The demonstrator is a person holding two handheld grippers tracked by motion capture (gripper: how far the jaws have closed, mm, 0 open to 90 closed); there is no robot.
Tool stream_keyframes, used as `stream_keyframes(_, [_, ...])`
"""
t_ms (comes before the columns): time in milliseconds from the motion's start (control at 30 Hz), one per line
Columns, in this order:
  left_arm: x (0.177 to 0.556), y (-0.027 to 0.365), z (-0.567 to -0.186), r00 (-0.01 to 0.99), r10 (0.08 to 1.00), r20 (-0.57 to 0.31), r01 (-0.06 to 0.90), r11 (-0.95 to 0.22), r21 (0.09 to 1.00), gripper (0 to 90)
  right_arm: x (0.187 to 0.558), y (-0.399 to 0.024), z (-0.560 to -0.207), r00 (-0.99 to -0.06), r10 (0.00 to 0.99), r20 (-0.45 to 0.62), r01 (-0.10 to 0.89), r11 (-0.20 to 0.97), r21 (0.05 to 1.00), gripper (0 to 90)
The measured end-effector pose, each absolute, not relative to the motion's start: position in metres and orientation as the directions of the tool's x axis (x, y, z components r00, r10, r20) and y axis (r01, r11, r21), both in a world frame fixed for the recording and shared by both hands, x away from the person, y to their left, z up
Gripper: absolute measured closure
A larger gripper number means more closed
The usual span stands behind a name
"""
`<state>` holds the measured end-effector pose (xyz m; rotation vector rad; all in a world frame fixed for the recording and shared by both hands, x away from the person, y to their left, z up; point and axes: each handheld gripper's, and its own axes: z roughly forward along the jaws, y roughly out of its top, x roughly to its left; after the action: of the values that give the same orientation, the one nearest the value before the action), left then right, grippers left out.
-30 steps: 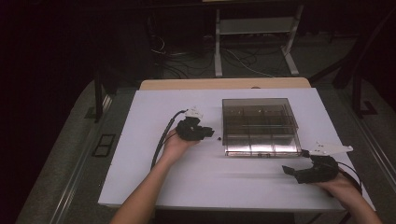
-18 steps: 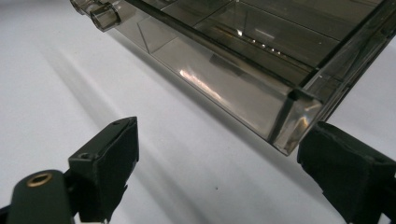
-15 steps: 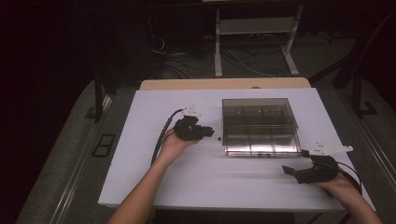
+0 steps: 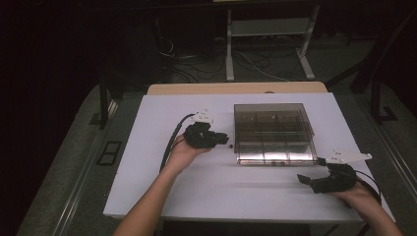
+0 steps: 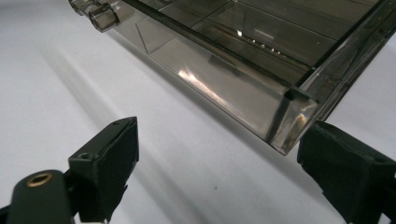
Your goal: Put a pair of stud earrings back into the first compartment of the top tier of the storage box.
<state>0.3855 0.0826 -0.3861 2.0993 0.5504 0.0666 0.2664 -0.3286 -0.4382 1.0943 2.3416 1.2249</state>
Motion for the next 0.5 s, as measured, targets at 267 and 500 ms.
stream_keyframes(267, [0.378, 0.078, -0.377, 0.908, 0.391, -0.151, 0.334, -0.456, 0.825, 78.8, 0.266, -0.329, -0.438, -0.673, 0.734, 0.092, 0.494, 0.353, 0.795, 12.2])
stream_keyframes(500, [0.372, 0.072, -0.369, 0.924, 0.356, -0.141, 0.302, -0.452, 0.839, 78.8, 0.266, -0.328, -0.438, -0.673, 0.733, 0.096, 0.497, 0.353, 0.793, 12.2])
